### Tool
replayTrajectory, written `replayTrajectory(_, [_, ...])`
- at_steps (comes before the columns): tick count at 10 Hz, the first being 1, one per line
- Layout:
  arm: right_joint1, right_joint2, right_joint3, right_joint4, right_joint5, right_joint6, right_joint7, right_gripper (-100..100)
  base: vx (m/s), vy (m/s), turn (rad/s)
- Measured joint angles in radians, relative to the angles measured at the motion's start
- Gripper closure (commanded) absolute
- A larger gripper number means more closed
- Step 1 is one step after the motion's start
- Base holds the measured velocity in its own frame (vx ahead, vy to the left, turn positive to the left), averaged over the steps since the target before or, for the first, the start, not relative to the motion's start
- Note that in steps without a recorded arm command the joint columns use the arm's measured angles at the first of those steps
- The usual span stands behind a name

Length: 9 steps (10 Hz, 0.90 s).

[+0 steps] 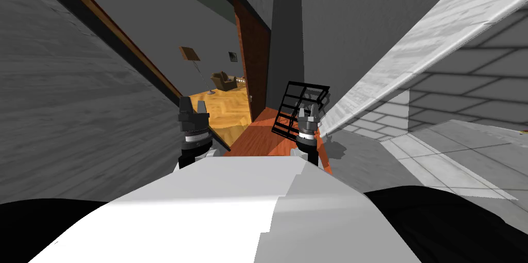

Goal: Push the door open

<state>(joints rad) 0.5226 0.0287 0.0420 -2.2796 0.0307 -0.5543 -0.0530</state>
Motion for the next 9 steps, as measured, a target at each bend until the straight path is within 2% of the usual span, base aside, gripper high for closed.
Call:
replayTrajectory(3, [-0.015,-0.024,0.018,0.048,0.001,-0.006,-0.001,-100,0.221,0.005,0.065])
replayTrajectory(5, [-0.034,-0.036,0.030,0.089,0.002,-0.009,-0.002,-100,0.227,-0.011,0.104])
replayTrajectory(6, [-0.032,-0.044,0.043,0.111,0.004,-0.018,-0.002,-100,0.234,-0.005,0.092])
replayTrajectory(7, [-0.046,-0.052,0.049,0.134,0.004,-0.019,-0.003,-100,0.198,-0.016,0.088])
replayTrajectory(9, [-0.055,-0.065,0.068,0.174,0.005,-0.022,-0.004,-100,0.179,-0.038,0.076])
